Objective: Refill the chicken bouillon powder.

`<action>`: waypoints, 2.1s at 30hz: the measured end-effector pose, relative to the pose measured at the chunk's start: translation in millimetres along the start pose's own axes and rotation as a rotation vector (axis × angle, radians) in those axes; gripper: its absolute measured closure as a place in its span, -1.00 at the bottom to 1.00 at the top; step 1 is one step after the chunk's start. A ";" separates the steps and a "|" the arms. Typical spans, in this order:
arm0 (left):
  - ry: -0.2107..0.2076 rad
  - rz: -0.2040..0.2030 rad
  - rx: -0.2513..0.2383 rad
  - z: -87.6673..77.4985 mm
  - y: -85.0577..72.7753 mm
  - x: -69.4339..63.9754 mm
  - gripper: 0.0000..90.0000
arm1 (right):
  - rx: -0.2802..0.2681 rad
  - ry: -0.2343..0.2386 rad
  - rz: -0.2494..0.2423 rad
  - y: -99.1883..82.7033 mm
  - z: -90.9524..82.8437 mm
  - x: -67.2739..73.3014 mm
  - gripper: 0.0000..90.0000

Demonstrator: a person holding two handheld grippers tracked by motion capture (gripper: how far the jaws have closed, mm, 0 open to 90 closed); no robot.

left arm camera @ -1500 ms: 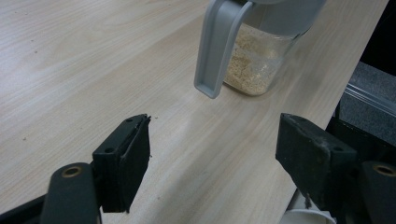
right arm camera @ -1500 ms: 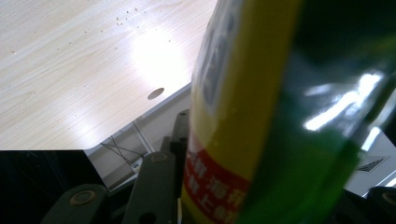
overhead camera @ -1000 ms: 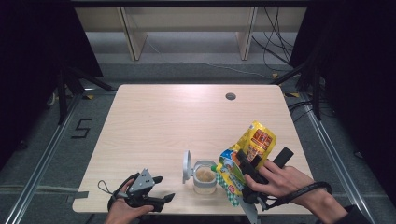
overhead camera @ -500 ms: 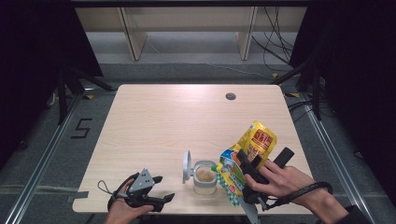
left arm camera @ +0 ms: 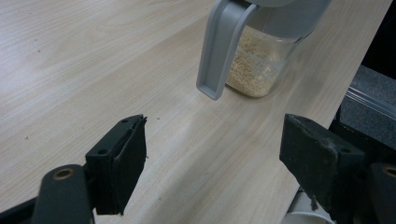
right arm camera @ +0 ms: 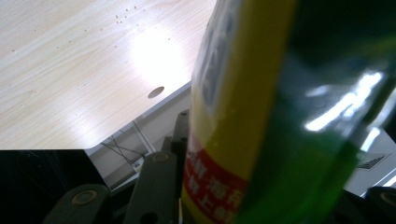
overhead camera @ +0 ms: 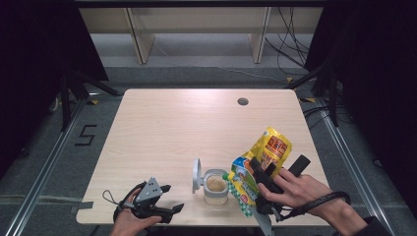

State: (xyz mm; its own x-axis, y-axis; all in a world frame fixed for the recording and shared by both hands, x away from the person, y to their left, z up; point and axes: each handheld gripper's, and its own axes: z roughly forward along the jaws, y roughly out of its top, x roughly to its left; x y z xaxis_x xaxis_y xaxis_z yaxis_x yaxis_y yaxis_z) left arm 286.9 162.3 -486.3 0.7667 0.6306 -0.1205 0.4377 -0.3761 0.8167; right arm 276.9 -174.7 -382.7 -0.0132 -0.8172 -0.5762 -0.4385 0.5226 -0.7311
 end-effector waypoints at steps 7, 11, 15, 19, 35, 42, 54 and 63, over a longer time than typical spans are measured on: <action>0.002 0.009 0.010 -0.5 0.1 0.7 -0.51 | 0.001 0.004 -0.004 -0.6 -0.5 1.0 0.55; 0.002 0.009 0.010 -0.4 0.1 0.8 -0.51 | 0.003 0.002 -0.005 -0.8 -0.9 0.7 0.55; 0.001 0.003 0.004 -0.2 0.1 0.2 -0.51 | 0.004 0.001 -0.013 -0.9 -0.6 -0.1 0.55; 0.001 0.000 0.001 0.1 0.1 -0.1 -0.51 | 0.002 0.000 -0.010 -0.5 -0.9 0.1 0.55; 0.001 -0.001 0.002 -0.1 0.4 -0.4 -0.51 | 0.000 0.004 -0.011 -0.5 -0.3 0.5 0.55; 0.000 0.009 0.015 -1.0 0.6 0.2 -0.50 | -0.002 0.001 -0.011 0.3 0.0 0.4 0.55; -0.001 0.009 0.014 -1.1 0.7 0.2 -0.50 | -0.002 -0.001 -0.010 0.0 -0.3 0.1 0.55; -0.001 0.000 0.008 -0.6 0.6 -0.3 -0.50 | -0.003 -0.001 -0.008 0.1 0.0 0.3 0.56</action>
State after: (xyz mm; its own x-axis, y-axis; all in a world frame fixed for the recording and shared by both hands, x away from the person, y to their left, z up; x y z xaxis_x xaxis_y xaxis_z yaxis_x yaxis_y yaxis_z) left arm 286.7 162.3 -485.5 0.7673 0.6299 -0.1206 0.4410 -0.3816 0.8124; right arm 276.9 -174.9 -383.0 -0.0086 -0.8212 -0.5706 -0.4417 0.5150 -0.7346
